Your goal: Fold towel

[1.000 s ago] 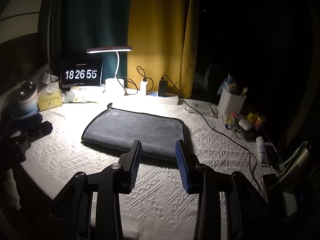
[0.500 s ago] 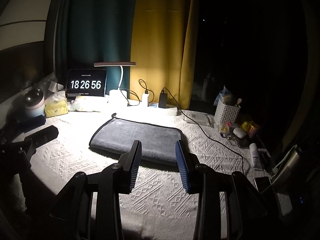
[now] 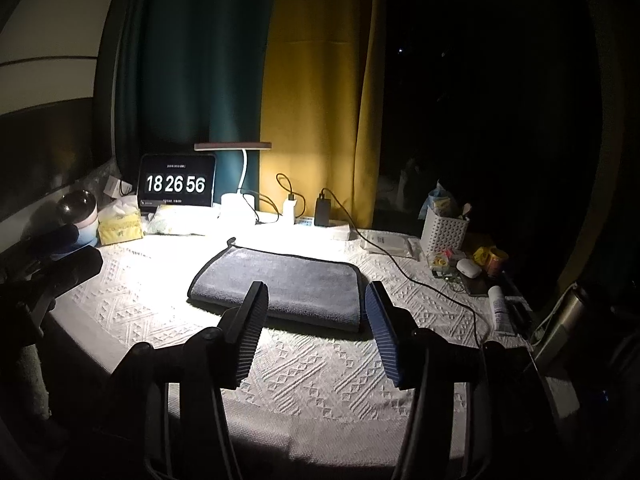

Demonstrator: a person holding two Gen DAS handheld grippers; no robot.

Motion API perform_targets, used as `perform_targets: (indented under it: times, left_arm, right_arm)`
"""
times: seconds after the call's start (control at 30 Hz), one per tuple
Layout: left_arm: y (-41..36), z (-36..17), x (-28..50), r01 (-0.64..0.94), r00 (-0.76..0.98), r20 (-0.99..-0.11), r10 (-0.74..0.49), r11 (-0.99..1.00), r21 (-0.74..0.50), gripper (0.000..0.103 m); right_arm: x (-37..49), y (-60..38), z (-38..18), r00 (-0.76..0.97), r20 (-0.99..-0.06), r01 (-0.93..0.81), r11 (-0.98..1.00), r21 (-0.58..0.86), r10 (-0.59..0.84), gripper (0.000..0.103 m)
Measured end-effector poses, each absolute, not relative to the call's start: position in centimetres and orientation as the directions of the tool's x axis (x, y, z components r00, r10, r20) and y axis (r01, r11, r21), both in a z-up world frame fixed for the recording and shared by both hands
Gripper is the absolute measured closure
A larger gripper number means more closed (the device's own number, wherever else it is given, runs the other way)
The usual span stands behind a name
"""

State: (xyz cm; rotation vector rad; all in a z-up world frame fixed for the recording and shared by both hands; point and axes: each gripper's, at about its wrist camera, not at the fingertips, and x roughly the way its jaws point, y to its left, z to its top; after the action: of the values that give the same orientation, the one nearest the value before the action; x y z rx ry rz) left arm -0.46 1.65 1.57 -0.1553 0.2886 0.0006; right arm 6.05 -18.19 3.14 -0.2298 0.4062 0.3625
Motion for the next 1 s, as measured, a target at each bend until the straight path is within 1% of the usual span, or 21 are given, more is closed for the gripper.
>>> perform_targets:
  times: [0.07,0.13,0.23,0.3,0.37,0.57,0.77,1.0]
  left_arm:
    - [1.5,1.9,-1.0,-0.029,0.964,-0.266,-0.009,0.99,-0.138,0.01]
    - [1.5,2.4,-1.6,-0.042,0.969,-0.246,0.009,0.991,-0.13,0.01]
    - [1.1,3.0,-1.9,-0.091,0.968,-0.242,0.067,0.992,-0.087,0.01]
    - [1.0,3.3,-1.9,-0.098,0.967,-0.241,0.079,0.993,-0.071,0.01]
    - [1.1,3.5,-2.1,-0.088,0.97,-0.234,0.067,0.993,-0.08,0.01]
    - [1.3,3.8,-2.5,-0.101,0.971,-0.224,0.083,0.992,-0.07,0.009]
    - [1.6,3.8,-2.4,-0.108,0.97,-0.228,0.088,0.991,-0.078,0.009]
    - [1.7,3.5,-2.1,-0.1,0.966,-0.246,0.075,0.991,-0.09,0.009]
  right_arm:
    - [5.3,-18.6,3.4,0.864,-0.41,-0.379,0.913,-0.149,0.292,0.044]
    - [4.4,-19.2,3.8,0.877,-0.385,-0.368,0.917,-0.156,0.287,0.038]
    - [3.8,-20.1,4.2,0.895,-0.355,-0.341,0.928,-0.148,0.272,0.031]
    - [3.7,-20.6,4.5,0.902,-0.343,-0.325,0.936,-0.136,0.263,0.031]
    - [3.6,-21.0,4.7,0.907,-0.335,-0.311,0.942,-0.129,0.254,0.03]
    - [3.3,-20.9,5.0,0.909,-0.326,-0.315,0.939,-0.135,0.258,0.03]
    - [3.3,-20.8,5.0,0.908,-0.328,-0.319,0.938,-0.135,0.261,0.03]
    - [3.7,-20.4,4.6,0.9,-0.349,-0.323,0.936,-0.139,0.259,0.03]
